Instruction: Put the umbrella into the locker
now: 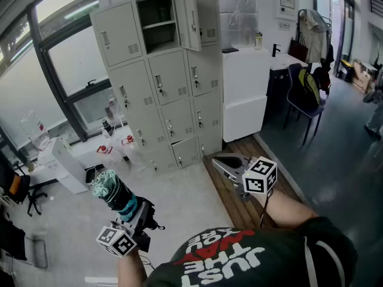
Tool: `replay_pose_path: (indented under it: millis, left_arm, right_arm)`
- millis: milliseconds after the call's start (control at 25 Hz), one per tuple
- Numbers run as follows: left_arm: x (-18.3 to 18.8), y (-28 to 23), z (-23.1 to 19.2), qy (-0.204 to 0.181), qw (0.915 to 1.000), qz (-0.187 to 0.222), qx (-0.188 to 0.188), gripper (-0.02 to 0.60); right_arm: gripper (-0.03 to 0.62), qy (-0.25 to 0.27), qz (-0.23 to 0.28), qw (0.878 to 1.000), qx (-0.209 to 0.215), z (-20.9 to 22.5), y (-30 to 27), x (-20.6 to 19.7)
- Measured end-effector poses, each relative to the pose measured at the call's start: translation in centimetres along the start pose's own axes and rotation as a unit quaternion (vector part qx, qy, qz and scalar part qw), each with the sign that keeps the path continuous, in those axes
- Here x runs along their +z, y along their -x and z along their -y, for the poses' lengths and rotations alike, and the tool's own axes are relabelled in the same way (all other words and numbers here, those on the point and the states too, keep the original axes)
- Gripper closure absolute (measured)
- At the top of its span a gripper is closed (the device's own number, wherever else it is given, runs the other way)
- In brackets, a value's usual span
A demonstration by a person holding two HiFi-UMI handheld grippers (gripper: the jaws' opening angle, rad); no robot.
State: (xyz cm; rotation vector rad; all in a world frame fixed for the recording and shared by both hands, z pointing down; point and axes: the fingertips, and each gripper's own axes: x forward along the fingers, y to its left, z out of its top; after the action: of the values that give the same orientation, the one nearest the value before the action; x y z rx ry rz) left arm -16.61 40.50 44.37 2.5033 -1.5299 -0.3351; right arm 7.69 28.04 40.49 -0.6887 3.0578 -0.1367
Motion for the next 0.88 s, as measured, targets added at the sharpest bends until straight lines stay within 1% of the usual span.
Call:
replay_pose_path:
  millis: [160, 480, 640, 880]
  left_arm:
    - [0.3, -0.2, 0.4, 0.011, 0.9999, -0.002, 0.012, 0.397]
    - [0.4, -1.4, 1.0, 0.008, 0.9999, -0.007, 0.012, 0.397]
    - [0.4, -2.6, 1.6, 0.007, 0.9999, -0.008, 0.012, 0.397]
    - [0.0, -5.8, 3.9, 0.006, 0.9998, -0.002, 0.018, 0.397]
  right_arm:
    - [0.562, 0.002, -0.001, 1.000, -0.002, 0.3, 0.2, 0.1]
    - [0.562, -0.005, -0.003, 1.000, 0.003, 1.3, 0.5, 0.4]
    - [0.562, -0.016, 0.001, 1.000, -0.004, 2.7, 1.2, 0.7]
    - [0.562, -0.004, -0.006, 1.000, -0.007, 5.7, 3.9, 1.3]
